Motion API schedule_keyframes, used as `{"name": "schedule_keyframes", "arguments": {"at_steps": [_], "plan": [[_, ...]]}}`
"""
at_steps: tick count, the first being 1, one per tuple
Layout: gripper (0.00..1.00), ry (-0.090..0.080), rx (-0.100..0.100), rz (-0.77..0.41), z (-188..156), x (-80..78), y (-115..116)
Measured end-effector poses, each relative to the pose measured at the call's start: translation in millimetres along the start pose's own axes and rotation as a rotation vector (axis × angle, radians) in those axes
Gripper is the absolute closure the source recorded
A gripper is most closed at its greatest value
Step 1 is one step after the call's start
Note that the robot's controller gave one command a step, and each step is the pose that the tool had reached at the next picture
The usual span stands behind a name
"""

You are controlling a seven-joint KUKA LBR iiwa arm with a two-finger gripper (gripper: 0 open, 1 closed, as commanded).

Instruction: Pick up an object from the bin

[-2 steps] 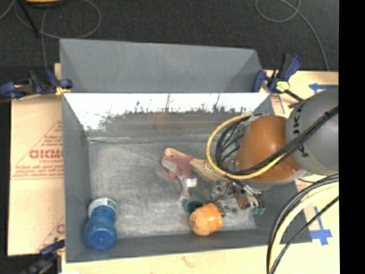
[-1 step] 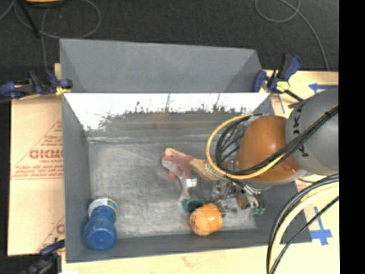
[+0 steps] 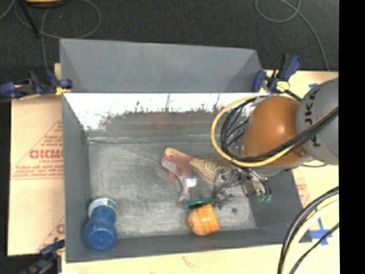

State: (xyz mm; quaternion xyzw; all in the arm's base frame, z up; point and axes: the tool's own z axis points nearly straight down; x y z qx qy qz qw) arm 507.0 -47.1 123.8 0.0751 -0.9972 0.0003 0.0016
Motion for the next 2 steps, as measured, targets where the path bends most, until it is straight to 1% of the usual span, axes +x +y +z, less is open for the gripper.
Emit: {"name": "schedule_keyframes", "arguments": {"at_steps": [1,2], "plan": [[1.0,-0.001,0.0,-0.079,-67.2,0.1,7.5],[1.0,-0.005,-0.001,-0.052,-118.0,6.3,-0.5]]}}
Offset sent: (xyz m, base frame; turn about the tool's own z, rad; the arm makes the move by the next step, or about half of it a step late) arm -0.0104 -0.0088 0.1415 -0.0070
